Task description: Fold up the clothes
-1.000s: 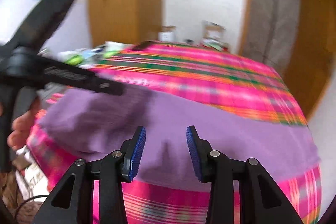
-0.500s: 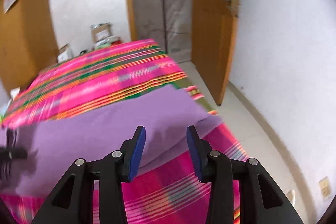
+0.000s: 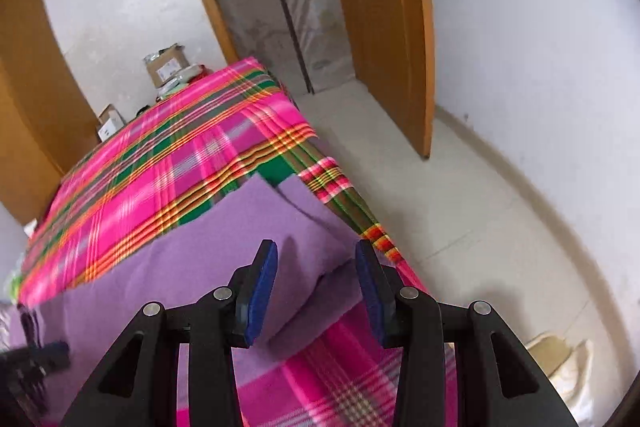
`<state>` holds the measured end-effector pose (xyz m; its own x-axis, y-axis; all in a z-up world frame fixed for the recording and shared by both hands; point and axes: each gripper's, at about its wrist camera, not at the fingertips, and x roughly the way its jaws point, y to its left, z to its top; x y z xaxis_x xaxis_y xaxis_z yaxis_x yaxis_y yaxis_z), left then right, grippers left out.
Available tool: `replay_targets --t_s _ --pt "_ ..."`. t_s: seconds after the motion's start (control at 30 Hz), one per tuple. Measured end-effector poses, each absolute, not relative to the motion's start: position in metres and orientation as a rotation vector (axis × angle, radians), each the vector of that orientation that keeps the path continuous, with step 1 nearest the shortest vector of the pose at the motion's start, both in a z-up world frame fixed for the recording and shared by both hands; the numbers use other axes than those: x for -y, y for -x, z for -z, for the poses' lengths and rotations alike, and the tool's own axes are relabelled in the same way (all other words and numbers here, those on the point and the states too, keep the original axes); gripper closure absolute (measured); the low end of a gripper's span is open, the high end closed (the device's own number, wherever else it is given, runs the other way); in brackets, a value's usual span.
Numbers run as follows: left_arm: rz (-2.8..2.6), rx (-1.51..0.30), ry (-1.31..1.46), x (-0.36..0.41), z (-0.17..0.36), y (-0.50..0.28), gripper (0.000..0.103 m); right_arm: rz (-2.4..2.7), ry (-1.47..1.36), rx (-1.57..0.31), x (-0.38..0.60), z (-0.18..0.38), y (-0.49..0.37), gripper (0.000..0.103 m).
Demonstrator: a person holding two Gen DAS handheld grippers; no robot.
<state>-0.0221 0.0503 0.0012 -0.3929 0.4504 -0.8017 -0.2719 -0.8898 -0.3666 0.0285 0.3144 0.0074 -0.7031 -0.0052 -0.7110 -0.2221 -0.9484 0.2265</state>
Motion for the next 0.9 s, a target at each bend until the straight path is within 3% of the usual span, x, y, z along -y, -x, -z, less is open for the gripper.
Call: replay_targets --t_s 0.07,0.13,0.2,0.3,0.63,0.9 --pt "-2.287 0.275 1.405 -0.049 0.0 0.025 0.069 -2.754 1.162 -0.448 -0.315 -0.004 -0.024 0.063" --pt "-2.283 0.284 1.404 -0.049 0.0 0.026 0.069 -2.76 1.182 -0.413 -0.311 -0.002 -0.021 0.072" --pt "-2.29 0.271 1.404 -0.051 0.0 0.025 0.069 -2.764 1.187 -0.356 -0.306 -0.001 -0.02 0.09" --pt "-2.294 0.268 1.406 -0.053 -0.001 0.025 0.069 -2.795 1.172 -0.32 -0.302 -0.002 -0.02 0.094" --pt "-2.212 0.276 1.413 -0.062 -0.003 0.021 0.069 -2.82 1.076 -0.265 -0.306 -0.03 -0.043 0.096" --pt "-2.188 0.282 1.437 -0.064 0.0 0.021 0.069 -2.715 1.216 -0.218 -0.307 0.0 -0.032 0.091"
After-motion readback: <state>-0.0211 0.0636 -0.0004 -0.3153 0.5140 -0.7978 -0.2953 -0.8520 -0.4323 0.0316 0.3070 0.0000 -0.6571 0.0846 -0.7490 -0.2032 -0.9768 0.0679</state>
